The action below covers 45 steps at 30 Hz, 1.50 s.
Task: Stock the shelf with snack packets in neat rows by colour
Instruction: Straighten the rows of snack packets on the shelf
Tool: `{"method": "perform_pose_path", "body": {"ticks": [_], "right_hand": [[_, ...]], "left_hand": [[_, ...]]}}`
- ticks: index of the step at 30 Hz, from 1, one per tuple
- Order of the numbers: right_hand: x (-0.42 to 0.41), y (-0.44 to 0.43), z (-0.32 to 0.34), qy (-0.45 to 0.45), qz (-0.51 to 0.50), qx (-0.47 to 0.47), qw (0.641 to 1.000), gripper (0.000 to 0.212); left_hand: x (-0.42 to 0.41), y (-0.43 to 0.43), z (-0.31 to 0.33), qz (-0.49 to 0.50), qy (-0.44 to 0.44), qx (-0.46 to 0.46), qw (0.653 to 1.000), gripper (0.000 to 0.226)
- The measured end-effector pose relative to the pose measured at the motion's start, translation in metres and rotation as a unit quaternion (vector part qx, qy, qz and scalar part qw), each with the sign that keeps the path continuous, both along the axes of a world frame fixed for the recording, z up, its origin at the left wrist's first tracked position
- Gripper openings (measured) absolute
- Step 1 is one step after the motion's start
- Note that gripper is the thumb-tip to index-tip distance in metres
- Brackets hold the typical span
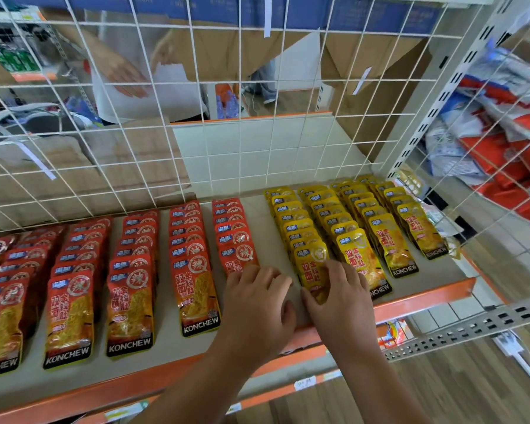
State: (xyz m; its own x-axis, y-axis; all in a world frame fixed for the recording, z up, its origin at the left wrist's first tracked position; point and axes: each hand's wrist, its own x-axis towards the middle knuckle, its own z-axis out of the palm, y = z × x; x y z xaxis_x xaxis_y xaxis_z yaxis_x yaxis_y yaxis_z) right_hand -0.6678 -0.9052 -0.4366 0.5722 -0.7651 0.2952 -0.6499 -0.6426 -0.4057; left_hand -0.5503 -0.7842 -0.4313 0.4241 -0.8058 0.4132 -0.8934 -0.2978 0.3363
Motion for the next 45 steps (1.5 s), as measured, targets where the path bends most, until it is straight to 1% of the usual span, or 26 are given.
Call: {"method": "perform_pose_path", "body": {"ticks": [9,16,21,26,29,32,34,37,42,45], "right_hand": [[-0.004,0.001,0.0,0.017,0.015,0.009,1.0,0.058],[-0.012,-0.006,0.007,0.005,0.041,0.047,0.998,0.059],[-0.017,-0.02,0.021,-0.017,0.084,0.029,0.996,0.05],[-0.014,-0.032,0.049,-0.047,0.149,0.009,0.988,0.045],[-0.002,-0.024,0.076,-0.06,0.18,-0.009,0.982,0.046],[0.019,0.0,0.115,-0.09,0.234,0.003,0.968,0.049],[0.036,0.027,0.144,-0.105,0.273,-0.006,0.956,0.046],[0.059,0.082,0.19,-0.141,0.309,-0.047,0.939,0.045],[0.088,0.195,0.267,-0.23,0.408,-0.051,0.882,0.045],[0.109,0.27,0.309,-0.248,0.457,-0.063,0.852,0.043]], "left_hand": [[-0.001,-0.001,-0.002,0.004,-0.001,0.005,1.0,0.026],[-0.002,-0.001,-0.002,0.014,-0.006,-0.008,1.0,0.032],[-0.008,0.001,0.006,0.069,0.004,-0.013,0.998,0.037],[-0.02,0.011,0.032,0.142,0.01,-0.019,0.99,0.041],[-0.019,0.025,0.06,0.174,0.0,-0.028,0.984,0.042],[-0.011,0.05,0.109,0.224,-0.039,-0.054,0.972,0.042],[-0.004,0.08,0.144,0.252,-0.077,-0.082,0.961,0.042],[0.007,0.14,0.196,0.276,-0.129,-0.116,0.945,0.045],[0.017,0.262,0.277,0.33,-0.212,-0.188,0.901,0.044],[0.021,0.348,0.32,0.363,-0.237,-0.196,0.88,0.044]]}}
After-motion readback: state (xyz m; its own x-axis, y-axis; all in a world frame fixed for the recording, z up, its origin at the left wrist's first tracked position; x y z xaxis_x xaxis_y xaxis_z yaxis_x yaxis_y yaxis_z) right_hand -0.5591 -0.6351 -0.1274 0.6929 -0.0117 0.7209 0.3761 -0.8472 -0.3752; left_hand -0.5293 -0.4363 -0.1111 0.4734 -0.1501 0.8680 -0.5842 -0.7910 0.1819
